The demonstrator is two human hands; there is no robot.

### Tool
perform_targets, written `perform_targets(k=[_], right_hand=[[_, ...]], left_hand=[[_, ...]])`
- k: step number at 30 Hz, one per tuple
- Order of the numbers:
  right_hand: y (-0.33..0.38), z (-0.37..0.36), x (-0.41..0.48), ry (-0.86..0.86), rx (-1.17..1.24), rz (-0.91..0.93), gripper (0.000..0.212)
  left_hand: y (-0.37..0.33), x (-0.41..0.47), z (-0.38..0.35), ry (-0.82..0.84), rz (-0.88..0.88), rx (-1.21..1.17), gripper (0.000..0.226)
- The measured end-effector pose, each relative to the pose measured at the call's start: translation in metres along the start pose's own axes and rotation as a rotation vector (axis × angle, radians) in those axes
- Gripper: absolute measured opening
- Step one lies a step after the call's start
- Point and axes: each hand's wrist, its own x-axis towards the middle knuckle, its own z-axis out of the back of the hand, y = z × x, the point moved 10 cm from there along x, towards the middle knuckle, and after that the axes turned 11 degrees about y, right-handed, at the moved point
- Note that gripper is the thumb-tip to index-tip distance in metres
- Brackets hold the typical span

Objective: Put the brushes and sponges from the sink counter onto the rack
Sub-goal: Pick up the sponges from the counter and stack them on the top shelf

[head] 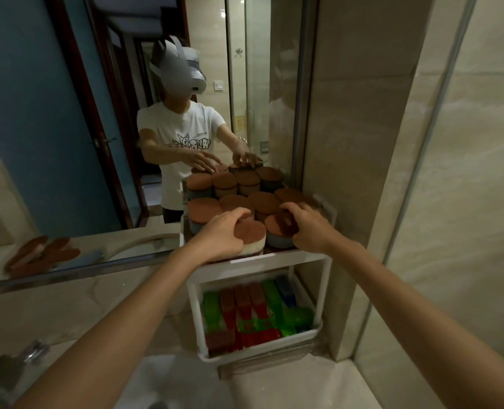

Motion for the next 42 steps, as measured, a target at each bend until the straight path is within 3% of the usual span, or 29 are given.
perform_targets(k=[11,19,23,27,30,33,42], right_hand=[[-0.007,-0.008,-0.007,-0.108,-0.006,0.031,0.065],[-0.002,-0.007,-0.013,-0.2,-0.033,0.044,0.062],[0.023,-0.002,-0.03,-0.355,-0.014,0.191,0.057],[0.072,-0.011,-0.062,-0.496,0.16,0.449,0.042],[0.113,-0.041,-0.072,-0.396,0.315,0.539,0.038],[0.158,-0.097,-0.068,-0.157,0.405,0.531,0.036],[0.311,-0.286,-0.088,0.338,0.437,0.515,0.042]], left_hand=[[0.008,-0.006,-0.008,-0.176,-0.013,0.279,0.058],[0.007,-0.006,-0.015,-0.153,0.028,0.352,0.054],[0.006,-0.017,-0.012,-0.224,0.042,0.273,0.054],[0.012,-0.062,0.01,-0.505,0.041,0.068,0.041],[0.044,-0.117,0.019,-0.667,0.116,-0.142,0.029],[0.11,-0.177,0.007,-0.741,0.327,-0.35,0.024],[0.302,-0.34,-0.076,-0.589,0.84,-0.608,0.018]])
